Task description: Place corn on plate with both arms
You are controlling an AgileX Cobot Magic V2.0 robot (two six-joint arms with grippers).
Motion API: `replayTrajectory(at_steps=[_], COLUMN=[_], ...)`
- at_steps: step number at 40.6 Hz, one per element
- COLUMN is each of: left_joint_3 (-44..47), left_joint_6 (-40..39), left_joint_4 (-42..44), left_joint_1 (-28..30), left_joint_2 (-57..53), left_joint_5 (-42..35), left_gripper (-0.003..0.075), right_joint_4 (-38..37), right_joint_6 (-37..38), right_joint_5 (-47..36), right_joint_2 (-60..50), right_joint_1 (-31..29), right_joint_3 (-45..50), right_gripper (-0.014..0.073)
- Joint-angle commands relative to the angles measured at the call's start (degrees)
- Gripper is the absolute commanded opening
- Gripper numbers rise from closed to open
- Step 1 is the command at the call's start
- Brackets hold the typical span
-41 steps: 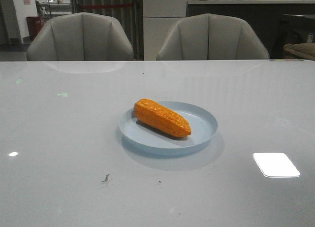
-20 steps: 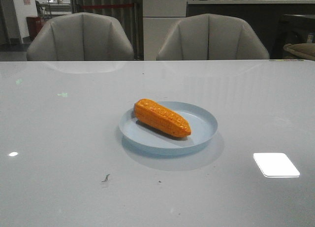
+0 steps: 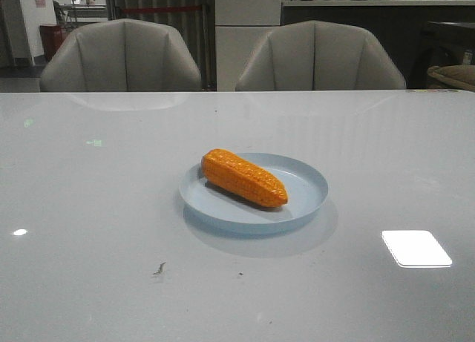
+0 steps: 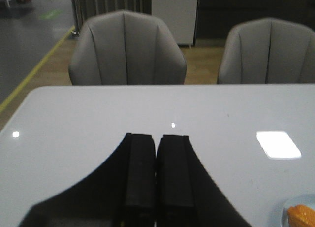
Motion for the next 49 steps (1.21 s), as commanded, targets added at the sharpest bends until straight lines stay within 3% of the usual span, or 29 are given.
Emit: replayTrajectory(at_steps=[1,13,25,49], left_joint_3=[4.46,23.2,37.74,39.74], left_joint_6=[-1.51,-1.51,-1.51,-1.51], left_joint_4=[0.23,0.23,0.23,0.23], left_joint_1=[1.6,3.04,3.04,3.04], left_joint_2=[-7.29,-27.87,-42.25,-41.49], left_joint_5=[-7.5,-8.28,-13.8,-11.75], left_gripper=[0.0094,0.0094,0.0094,0.0094], right_joint_4=[-0.45,-0.45,-0.45,-0.45], right_joint_6=[0.07,0.07,0.07,0.07], right_joint_5=[-3.96,-3.96,-3.96,-3.93], right_joint_2=[-0.12,-0.12,-0.12,0.05], right_joint_1=[-0.29,-0.29,-0.29,-0.29], right_joint_3=[-1.4,-1.4,-1.4,-1.4], right_gripper=[0.0603,0.0603,0.0603,0.0603])
